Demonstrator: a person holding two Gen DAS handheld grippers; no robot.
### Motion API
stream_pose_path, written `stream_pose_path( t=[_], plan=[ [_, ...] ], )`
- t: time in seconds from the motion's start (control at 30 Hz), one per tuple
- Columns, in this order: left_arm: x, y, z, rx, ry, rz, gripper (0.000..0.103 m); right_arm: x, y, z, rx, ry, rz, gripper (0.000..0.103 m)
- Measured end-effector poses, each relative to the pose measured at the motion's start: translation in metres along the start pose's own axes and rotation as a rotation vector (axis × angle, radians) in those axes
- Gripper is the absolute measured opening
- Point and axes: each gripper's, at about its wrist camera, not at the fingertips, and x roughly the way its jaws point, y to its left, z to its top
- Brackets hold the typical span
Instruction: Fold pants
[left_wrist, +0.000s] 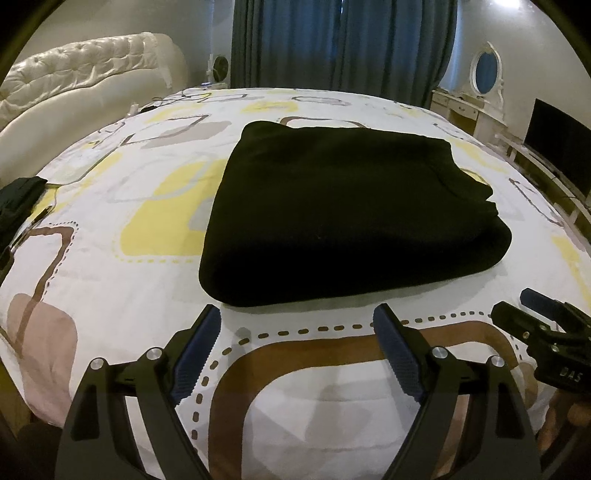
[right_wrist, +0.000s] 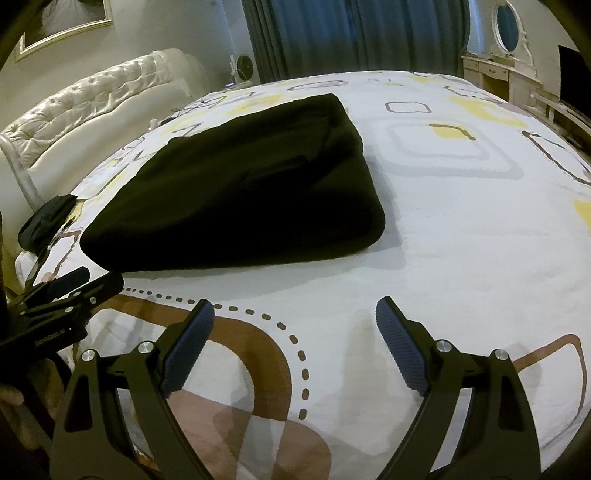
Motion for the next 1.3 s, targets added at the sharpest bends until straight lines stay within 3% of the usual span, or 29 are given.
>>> stream_pose_path(
  t=[0.27,0.6,0.93,1.07,1.3],
  plan=[
    [-0.001,-0.001,0.001,-0.011,-0.009,0.004,0.084,0.001,0.002,0.0,0.0,0.001,0.008,0.09],
    [-0.021,-0.006,0.012,0.007,-0.122,0.03,0.087,0.001,0.003,0.0,0.001,-0.004,0.019,0.09],
    [-0.043,-0.015,0.019,0.02,-0.256,0.156,0.087,-0.002,0.003,0.001,0.002,-0.013,0.022,0.09],
    [-0.039,-0.016,0.023,0.019,-0.214,0.102,0.087,-0.003,0.002,0.001,0.004,-0.011,0.026,0.09],
    [-0.032,-0.015,0.017,0.007,-0.177,0.157,0.087,-0.005,0.001,0.001,0.006,-0.008,0.027,0.09]
  ],
)
